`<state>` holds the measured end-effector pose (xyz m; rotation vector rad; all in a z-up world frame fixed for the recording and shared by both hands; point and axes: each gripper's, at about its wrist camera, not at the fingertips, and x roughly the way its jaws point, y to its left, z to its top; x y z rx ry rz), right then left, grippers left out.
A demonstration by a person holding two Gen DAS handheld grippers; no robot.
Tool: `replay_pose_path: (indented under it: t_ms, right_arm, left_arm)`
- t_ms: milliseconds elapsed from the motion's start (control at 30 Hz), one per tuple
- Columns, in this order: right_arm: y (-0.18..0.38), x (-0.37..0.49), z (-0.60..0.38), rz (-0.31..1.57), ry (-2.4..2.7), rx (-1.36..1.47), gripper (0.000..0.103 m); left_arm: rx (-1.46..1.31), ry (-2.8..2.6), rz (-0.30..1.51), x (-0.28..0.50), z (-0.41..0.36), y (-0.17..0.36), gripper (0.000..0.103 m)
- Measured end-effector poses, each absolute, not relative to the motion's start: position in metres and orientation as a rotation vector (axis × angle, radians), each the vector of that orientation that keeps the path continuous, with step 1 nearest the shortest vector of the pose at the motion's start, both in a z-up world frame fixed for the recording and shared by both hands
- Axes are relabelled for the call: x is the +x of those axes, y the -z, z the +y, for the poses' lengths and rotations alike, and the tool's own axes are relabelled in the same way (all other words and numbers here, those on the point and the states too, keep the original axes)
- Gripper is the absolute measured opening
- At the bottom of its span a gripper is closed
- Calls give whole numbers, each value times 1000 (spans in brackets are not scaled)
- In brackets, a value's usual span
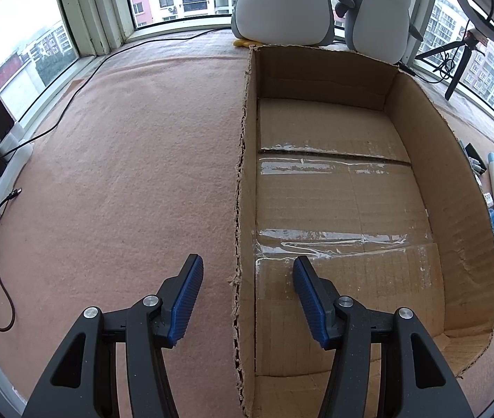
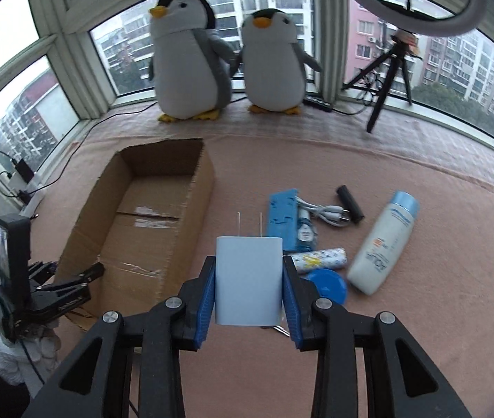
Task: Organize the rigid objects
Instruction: 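Grasp the white USB charger with the right gripper and lift it, then carry the charger into the box and open the right gripper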
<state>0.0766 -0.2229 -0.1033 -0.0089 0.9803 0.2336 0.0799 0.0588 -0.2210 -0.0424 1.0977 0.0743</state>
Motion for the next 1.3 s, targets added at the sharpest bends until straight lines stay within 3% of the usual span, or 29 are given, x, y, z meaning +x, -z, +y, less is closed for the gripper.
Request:
replay_pose_path:
  t_ms: [367, 933, 1067, 1300]
  right_arm:
    - [116, 74, -146, 991, -371, -135, 32]
    - [133, 73, -118, 1025, -427, -149, 32]
    - [130, 72, -120, 1013, -420, -131, 47]
    - [129, 73, -127, 1021, -404, -98, 47]
  left_arm:
    - [-38, -78, 1089, 78, 57, 221, 58]
    - [-43, -77, 1087, 77, 58, 220, 58]
    - [-39, -76, 1087, 78, 58, 220, 58]
    - [-32, -76, 1083, 77, 56, 220, 58]
